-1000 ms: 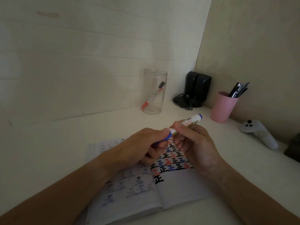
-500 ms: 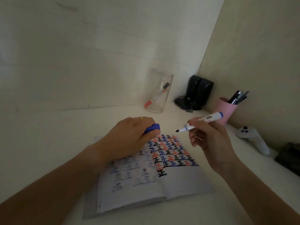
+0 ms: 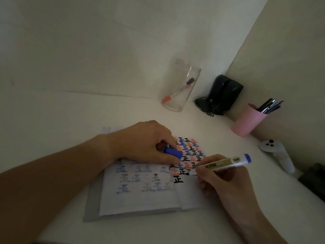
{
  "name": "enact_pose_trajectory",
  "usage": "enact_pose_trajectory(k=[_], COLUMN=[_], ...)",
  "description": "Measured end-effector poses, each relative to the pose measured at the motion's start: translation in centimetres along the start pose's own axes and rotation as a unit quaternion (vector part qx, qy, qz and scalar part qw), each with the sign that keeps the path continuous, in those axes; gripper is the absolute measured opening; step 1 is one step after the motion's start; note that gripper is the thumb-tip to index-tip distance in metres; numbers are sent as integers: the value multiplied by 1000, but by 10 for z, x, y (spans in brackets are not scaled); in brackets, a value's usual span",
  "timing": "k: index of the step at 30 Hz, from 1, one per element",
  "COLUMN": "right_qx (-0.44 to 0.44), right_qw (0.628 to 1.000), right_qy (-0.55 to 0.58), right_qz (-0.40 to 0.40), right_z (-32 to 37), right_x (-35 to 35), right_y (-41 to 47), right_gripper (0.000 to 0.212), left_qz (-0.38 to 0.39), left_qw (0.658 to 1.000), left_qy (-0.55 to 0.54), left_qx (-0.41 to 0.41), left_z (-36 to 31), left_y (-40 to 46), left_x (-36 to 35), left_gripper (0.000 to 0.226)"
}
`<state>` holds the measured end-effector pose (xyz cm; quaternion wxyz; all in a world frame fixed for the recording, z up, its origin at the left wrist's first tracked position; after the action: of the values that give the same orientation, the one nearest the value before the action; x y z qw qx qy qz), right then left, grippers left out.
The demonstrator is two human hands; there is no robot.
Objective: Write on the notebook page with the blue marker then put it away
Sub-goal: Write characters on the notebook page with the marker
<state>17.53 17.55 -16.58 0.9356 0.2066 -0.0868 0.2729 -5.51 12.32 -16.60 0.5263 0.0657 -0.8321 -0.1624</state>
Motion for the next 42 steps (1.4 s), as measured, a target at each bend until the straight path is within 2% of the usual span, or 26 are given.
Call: enact_pose_trajectory(k=[12, 16, 22, 30, 37, 42], right_qx=[19, 18, 18, 19, 23, 37], right_qw=[996, 994, 997, 996, 995, 997], right_qy=[-77, -109, -68, -84, -98, -59], right_qz=[34, 12, 18, 26, 16, 24], right_z=[1, -1, 1, 1, 0, 2], right_x=[-2, -1, 1, 1, 0, 3], right_y=[-3, -2, -2, -2, -2, -2], right_gripper=[6, 6, 8, 12, 8, 12], left_qz=[15, 21, 24, 27, 30, 33], left_qw=[1000, 1000, 1000, 1000, 999, 999], left_qy=[-9, -16, -12, -10, -15, -13], left_qx=[-1, 1, 3, 3, 4, 5], left_z=[-2, -3, -3, -4, -3, -3], left_y=[0, 0, 0, 0, 0, 0], left_x=[2, 3, 3, 4, 3, 4], left_gripper=[24, 24, 25, 24, 23, 25])
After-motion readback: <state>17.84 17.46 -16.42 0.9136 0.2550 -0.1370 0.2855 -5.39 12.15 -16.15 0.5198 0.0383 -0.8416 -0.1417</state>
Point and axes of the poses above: each hand's wrist, its own y-axis towards the middle knuckle, its own x-axis out of the back of the hand, z = x × y, the point moved 1 cm from there along y, towards the middle knuckle, and after that the axes turned 9 degrees about x, right-handed, at the moved point
